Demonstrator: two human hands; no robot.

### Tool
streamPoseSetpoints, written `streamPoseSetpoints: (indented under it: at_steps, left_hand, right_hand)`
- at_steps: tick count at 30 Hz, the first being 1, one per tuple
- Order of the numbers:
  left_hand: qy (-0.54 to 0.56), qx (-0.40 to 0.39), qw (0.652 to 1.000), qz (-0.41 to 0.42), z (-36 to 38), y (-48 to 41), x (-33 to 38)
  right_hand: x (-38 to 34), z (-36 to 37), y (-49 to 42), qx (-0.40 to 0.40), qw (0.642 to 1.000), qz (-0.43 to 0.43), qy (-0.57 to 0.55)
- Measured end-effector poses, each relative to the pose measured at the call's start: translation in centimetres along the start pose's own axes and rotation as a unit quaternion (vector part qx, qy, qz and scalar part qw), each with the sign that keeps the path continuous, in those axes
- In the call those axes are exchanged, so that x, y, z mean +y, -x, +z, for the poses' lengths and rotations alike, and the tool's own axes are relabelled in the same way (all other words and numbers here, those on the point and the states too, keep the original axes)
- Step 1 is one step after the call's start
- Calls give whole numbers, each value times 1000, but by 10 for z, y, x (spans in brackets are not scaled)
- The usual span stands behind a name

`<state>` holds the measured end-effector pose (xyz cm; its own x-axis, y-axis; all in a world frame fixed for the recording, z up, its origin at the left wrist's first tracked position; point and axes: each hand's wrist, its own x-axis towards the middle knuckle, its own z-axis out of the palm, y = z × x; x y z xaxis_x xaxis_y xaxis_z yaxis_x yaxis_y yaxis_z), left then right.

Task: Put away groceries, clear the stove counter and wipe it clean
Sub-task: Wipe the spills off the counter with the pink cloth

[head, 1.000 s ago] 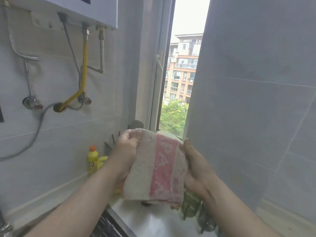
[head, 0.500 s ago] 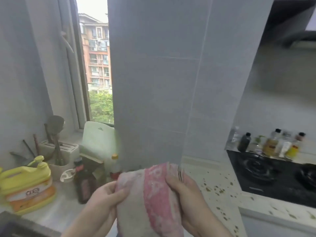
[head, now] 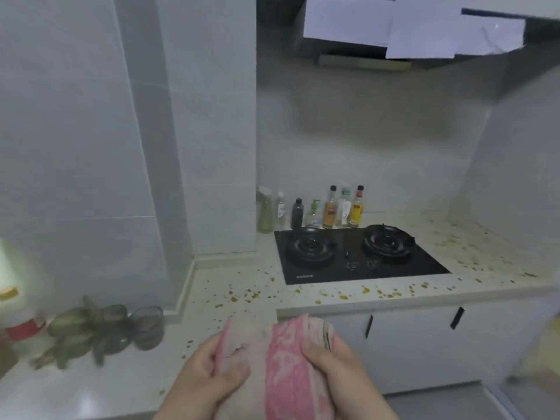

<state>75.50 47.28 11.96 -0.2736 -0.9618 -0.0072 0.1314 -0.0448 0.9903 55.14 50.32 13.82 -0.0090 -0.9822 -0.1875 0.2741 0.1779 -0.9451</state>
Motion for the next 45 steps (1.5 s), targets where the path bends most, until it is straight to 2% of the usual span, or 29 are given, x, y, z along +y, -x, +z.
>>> streamPoseSetpoints:
  at_steps: [5, 11, 20, 27, 30, 33, 36, 40, 45]
  left_hand:
    - [70, 0, 997, -33, 77, -6, -16]
    - [76, -49, 995, -42, 147, -29, -25]
    - [75, -91, 990, -83, 240, -130, -58]
    - [53, -91, 987, -123, 294, -249, -92]
    - [50, -100, 983, -144, 326, -290, -100]
    - [35, -120, 979, -160, 365, -325, -106]
    - [-8, -133, 980, -146, 409, -354, -106]
    - [-34, -147, 983, -106, 469, -384, -115]
    - [-11, -167, 979, -119, 546, -415, -133]
  right_hand:
    - [-12, -67, 30, 61, 997, -3, -53]
    - [-27, -132, 44, 117, 992, -21, -48]
    - [-44, -250, -10, 175, 984, -21, -39]
    - [-65, -340, -108, 197, 980, 22, 9]
    - [-82, -380, -132, 200, 978, 20, 53]
    - [-92, -423, -145, 223, 973, 39, 48]
    - [-106, -460, -151, 258, 963, 57, 61]
    - [-120, -519, -160, 322, 927, 52, 188]
    - [-142, -598, -173, 320, 922, 35, 216]
